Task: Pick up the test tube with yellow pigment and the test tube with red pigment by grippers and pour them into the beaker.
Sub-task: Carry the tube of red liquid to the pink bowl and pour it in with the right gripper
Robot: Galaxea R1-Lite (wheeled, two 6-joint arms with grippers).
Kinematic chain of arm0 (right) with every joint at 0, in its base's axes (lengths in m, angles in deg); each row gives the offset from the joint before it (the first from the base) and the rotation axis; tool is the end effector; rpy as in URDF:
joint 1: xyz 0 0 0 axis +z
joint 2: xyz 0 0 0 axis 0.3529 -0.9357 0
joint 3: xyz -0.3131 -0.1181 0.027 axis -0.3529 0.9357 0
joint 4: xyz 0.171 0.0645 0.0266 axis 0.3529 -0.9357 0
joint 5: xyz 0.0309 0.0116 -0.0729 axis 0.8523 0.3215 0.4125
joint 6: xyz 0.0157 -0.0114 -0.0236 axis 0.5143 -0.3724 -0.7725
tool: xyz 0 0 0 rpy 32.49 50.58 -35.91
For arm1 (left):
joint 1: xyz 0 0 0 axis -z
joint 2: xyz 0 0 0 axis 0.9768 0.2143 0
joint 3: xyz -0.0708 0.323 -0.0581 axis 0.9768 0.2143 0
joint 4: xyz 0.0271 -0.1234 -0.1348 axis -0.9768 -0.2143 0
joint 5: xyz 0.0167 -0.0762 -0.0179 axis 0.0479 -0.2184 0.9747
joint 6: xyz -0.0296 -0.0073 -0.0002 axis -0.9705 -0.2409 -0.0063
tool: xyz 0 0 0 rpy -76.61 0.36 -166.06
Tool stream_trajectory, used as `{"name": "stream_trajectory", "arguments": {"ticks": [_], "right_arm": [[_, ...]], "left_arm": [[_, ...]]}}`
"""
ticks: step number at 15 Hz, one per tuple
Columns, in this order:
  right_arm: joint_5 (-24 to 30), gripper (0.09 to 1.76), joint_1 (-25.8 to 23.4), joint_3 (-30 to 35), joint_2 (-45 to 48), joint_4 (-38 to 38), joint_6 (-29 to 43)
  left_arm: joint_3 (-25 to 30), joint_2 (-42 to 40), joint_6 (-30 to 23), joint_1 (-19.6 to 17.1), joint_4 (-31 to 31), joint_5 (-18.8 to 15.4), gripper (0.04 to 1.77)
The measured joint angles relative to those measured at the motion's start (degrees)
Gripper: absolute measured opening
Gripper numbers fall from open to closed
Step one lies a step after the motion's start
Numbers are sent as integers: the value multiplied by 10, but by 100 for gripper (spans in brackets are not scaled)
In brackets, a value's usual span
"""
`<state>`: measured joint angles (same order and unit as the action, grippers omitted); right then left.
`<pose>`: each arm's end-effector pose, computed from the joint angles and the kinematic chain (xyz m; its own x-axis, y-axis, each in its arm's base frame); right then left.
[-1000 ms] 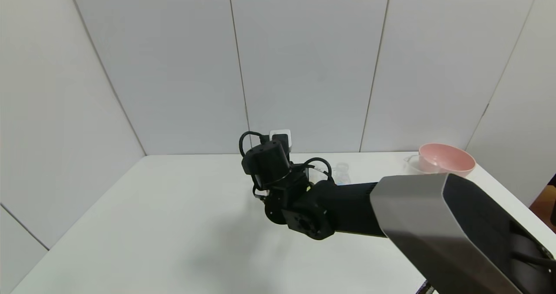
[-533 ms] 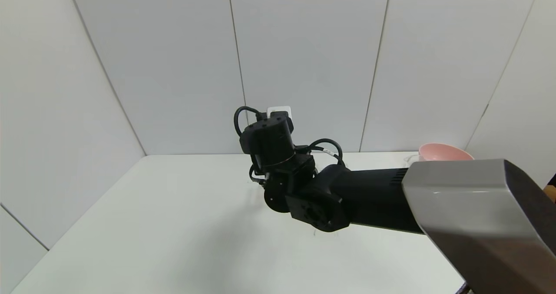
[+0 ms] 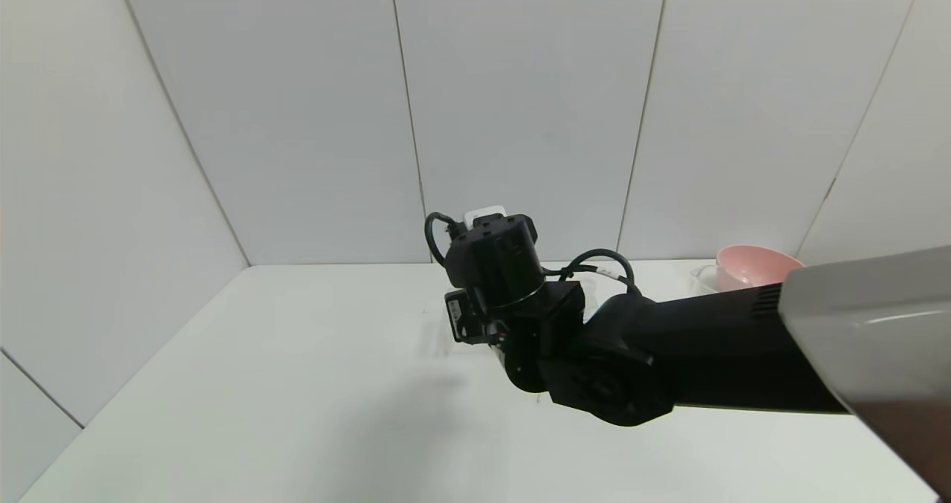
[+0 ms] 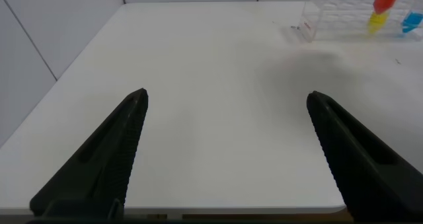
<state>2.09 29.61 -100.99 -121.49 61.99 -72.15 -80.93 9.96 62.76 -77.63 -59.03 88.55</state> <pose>0.3157 0.3559 0.1886 0.8890 0.2896 -0.3546 -0.3257 0.9444 -0.0452 -0.0566 0.0001 0.0735 0.9998 0.0028 -0.0171 -0.0031 0.9999 -0.0163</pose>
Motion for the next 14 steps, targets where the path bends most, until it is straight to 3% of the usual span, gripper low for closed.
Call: {"name": "stream_trajectory", "arguments": {"ticks": [6, 10, 14], "right_arm": [[212, 51, -35, 185, 147, 5, -38], [360, 51, -127, 281, 240, 5, -104], [548, 51, -257, 337, 300, -3, -175]], "left_arm": [[0, 0, 0, 0, 0, 0, 172], [0, 0, 0, 0, 0, 0, 172], [0, 0, 0, 0, 0, 0, 172]]}}
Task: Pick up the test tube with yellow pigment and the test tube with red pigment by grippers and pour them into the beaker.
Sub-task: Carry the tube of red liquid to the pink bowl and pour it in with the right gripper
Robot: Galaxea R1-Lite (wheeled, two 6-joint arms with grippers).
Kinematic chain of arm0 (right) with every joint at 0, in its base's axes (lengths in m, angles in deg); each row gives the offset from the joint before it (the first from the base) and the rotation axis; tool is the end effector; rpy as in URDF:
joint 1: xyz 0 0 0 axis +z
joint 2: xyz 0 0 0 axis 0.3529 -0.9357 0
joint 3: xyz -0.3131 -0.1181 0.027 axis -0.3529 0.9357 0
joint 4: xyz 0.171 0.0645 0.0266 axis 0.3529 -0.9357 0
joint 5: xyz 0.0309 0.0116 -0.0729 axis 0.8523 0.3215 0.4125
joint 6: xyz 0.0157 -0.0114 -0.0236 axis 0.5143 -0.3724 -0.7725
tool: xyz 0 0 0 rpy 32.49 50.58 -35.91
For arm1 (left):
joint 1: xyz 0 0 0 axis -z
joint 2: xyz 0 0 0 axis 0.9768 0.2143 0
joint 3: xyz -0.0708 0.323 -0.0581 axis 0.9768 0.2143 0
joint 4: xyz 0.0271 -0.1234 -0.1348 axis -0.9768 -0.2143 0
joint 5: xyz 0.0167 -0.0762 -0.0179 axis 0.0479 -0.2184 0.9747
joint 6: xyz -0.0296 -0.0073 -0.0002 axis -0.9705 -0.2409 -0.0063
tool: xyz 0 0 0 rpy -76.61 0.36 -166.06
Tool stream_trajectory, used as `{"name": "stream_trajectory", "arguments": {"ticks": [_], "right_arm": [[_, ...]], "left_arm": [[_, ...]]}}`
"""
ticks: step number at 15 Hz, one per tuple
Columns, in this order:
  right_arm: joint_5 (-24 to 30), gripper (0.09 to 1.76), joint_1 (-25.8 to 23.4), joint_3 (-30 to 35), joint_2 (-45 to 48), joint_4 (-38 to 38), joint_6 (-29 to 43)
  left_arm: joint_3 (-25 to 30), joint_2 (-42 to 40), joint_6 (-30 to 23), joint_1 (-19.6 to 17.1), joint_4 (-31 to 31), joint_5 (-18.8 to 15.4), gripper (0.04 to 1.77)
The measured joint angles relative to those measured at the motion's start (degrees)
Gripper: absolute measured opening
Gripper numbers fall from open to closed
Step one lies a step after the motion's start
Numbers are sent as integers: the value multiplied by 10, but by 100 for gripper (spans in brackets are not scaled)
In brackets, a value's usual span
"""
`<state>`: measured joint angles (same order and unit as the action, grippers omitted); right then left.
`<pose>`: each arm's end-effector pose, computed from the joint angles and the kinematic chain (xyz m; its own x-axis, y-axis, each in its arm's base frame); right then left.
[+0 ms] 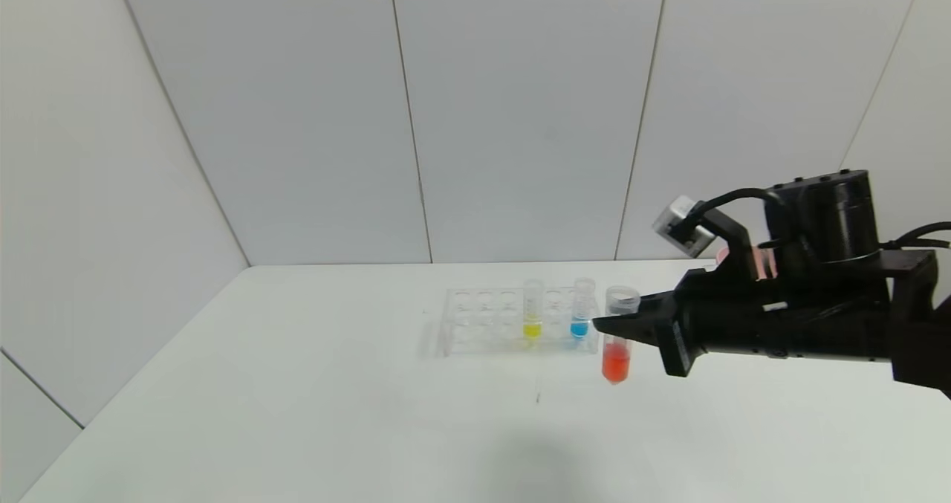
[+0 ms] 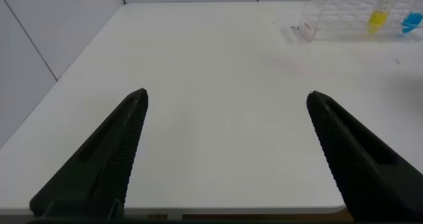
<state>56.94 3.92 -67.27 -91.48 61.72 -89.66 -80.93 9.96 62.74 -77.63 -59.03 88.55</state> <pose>0.2750 0.1399 0.2323 0.5518 0.7161 -0.4275 -0.7663 0.6376 0.0791 -0.0566 0.0001 0.0735 0.9998 0.0028 -0.0171 -0.0031 0.9999 -0.0166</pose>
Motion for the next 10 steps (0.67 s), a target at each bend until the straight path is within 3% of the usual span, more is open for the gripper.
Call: {"name": "stream_trajectory", "arguments": {"ticks": [2, 6, 10], "right_arm": [[67, 51, -67, 8, 10, -4, -37], [149, 51, -189, -3, -7, -39, -164], [184, 51, -272, -77, -47, -123, -242]], "left_arm": [[0, 0, 0, 0, 0, 0, 172], [0, 0, 0, 0, 0, 0, 172], [0, 0, 0, 0, 0, 0, 172]]}}
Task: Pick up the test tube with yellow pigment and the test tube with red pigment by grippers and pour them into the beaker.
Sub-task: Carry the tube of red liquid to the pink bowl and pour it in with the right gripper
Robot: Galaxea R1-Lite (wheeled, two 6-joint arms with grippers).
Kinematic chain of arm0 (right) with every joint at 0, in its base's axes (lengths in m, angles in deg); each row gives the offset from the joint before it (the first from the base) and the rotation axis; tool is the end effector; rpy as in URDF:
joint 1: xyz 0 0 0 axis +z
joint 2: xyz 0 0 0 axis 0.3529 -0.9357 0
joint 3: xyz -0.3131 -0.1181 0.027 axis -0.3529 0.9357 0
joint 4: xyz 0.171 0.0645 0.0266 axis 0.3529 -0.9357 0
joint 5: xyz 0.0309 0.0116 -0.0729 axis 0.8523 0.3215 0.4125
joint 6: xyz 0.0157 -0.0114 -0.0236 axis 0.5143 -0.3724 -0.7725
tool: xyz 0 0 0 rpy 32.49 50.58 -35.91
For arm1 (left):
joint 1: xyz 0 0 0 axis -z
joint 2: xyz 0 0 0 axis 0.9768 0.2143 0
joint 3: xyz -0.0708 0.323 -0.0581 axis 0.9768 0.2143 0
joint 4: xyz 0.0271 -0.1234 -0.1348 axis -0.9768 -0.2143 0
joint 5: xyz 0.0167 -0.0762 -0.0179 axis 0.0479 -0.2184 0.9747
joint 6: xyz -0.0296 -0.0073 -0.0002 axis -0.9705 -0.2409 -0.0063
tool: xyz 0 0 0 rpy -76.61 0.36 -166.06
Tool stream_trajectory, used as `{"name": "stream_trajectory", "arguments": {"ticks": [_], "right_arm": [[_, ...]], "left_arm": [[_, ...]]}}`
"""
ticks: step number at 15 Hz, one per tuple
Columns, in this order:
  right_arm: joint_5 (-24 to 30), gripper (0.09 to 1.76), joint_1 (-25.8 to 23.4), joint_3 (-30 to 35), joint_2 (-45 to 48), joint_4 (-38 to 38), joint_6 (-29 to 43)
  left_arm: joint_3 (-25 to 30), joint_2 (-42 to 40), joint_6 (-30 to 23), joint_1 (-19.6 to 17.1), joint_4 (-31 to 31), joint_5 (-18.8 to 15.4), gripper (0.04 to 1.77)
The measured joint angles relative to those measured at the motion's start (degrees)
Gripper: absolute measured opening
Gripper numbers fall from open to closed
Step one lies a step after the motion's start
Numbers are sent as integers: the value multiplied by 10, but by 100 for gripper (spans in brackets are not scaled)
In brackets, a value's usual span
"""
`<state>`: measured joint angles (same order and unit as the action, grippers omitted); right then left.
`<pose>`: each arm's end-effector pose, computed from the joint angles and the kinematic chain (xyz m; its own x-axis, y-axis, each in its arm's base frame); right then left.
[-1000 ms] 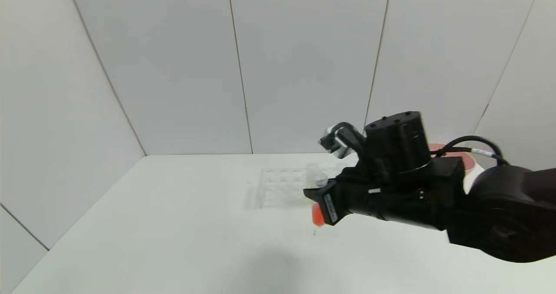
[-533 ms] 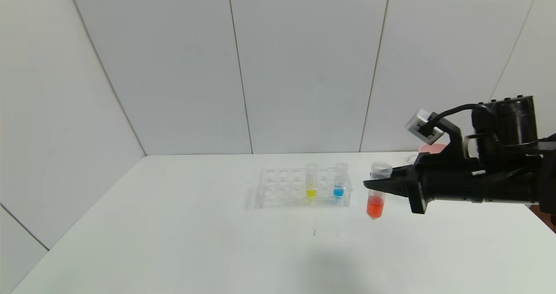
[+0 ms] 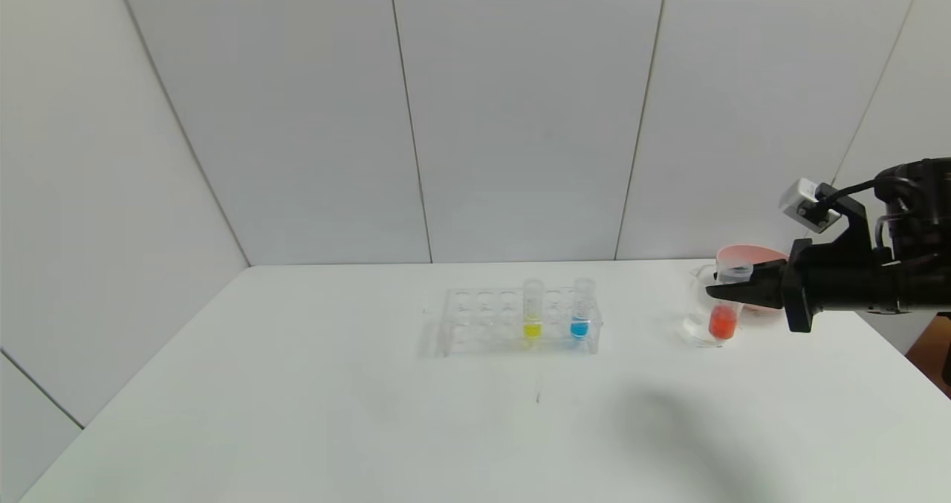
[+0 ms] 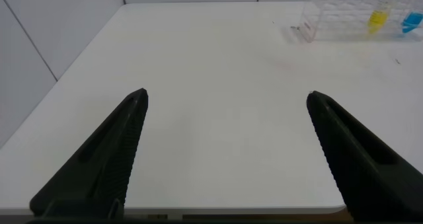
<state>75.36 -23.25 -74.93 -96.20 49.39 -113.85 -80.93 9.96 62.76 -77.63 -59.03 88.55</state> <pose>0.3246 0.0063 0.2260 0.6071 0.6598 -0.4428 -0.7554 0.6522 -0.0637 -0.0566 0.0001 0.0735 0.9998 0.0028 -0.0171 -0.0031 0.9999 -0.0163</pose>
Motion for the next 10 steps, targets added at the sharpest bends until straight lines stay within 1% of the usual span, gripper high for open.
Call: {"name": "stream_trajectory", "arguments": {"ticks": [2, 5, 7, 10], "right_arm": [[9, 51, -31, -54, -17, -83, -44], [30, 51, -64, -155, -45, -194, -88], [49, 51, -88, -215, -70, -235, -137], [51, 51, -121, -275, -109, -271, -218]], "left_arm": [[0, 0, 0, 0, 0, 0, 172], [0, 0, 0, 0, 0, 0, 172], [0, 0, 0, 0, 0, 0, 172], [0, 0, 0, 0, 0, 0, 172]]}}
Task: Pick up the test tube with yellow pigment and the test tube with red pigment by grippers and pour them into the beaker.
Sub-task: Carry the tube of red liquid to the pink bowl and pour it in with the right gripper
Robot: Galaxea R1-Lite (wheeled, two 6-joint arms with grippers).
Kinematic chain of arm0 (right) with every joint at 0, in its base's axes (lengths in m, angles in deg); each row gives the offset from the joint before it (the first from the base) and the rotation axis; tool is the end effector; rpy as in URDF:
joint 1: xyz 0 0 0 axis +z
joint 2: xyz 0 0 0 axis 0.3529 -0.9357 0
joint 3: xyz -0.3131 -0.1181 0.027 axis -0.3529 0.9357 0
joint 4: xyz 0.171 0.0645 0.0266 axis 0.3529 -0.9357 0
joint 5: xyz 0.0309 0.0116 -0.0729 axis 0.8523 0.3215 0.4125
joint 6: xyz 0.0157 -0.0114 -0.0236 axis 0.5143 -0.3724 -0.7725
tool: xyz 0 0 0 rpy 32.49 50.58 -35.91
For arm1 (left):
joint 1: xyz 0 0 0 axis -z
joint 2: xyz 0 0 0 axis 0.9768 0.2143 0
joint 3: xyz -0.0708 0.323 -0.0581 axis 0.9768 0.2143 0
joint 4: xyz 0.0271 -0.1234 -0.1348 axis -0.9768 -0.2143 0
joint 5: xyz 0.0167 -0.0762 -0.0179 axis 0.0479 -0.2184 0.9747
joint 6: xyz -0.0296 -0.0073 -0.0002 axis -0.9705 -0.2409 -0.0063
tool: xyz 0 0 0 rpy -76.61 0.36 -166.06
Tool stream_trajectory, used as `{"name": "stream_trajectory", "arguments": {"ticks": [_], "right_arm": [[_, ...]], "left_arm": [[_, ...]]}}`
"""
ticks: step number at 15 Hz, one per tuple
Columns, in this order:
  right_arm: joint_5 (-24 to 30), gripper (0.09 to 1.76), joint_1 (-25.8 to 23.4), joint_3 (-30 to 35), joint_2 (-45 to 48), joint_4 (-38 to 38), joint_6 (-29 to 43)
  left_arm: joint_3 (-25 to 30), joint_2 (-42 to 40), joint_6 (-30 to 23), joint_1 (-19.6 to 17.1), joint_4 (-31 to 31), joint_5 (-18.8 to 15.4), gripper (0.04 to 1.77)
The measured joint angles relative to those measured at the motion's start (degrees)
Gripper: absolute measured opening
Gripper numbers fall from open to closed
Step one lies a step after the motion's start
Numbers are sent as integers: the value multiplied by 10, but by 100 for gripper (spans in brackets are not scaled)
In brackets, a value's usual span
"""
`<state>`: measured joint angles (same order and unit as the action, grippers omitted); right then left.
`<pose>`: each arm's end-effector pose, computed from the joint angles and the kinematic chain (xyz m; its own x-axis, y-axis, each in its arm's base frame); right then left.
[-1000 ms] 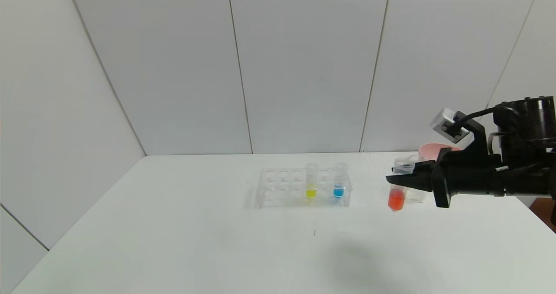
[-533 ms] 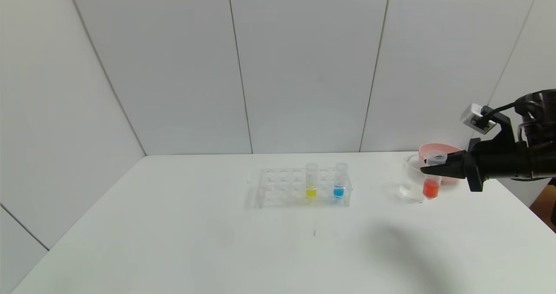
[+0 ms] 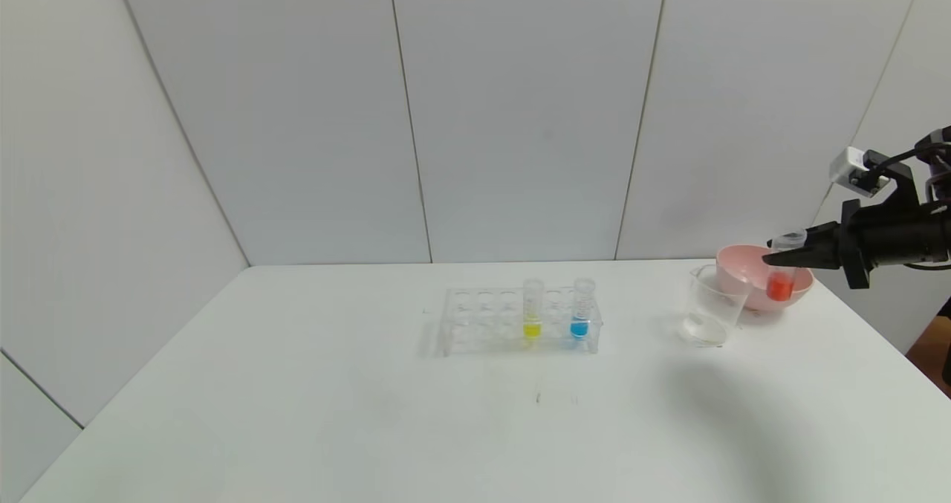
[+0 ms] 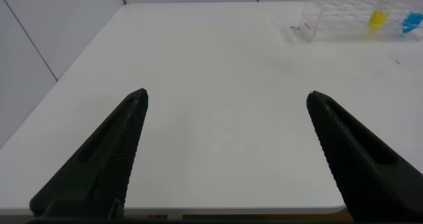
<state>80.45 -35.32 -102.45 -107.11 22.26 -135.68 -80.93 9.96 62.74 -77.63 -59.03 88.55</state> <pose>0.3692 -0.0730 0.2489 0.6184 0.6118 -0.4932 -0.7671 0.6064 -0.2094 -0.0566 0.0001 0.0735 0.9998 0.0028 -0.0171 -0.0031 0.9999 -0.0166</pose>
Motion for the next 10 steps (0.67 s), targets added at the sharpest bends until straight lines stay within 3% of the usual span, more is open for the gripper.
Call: {"name": "stream_trajectory", "arguments": {"ticks": [6, 10], "right_arm": [[-39, 51, -30, -170, -70, -216, -135], [-102, 51, -34, -222, -116, -224, -223]], "left_arm": [[0, 0, 0, 0, 0, 0, 172], [0, 0, 0, 0, 0, 0, 172]]}}
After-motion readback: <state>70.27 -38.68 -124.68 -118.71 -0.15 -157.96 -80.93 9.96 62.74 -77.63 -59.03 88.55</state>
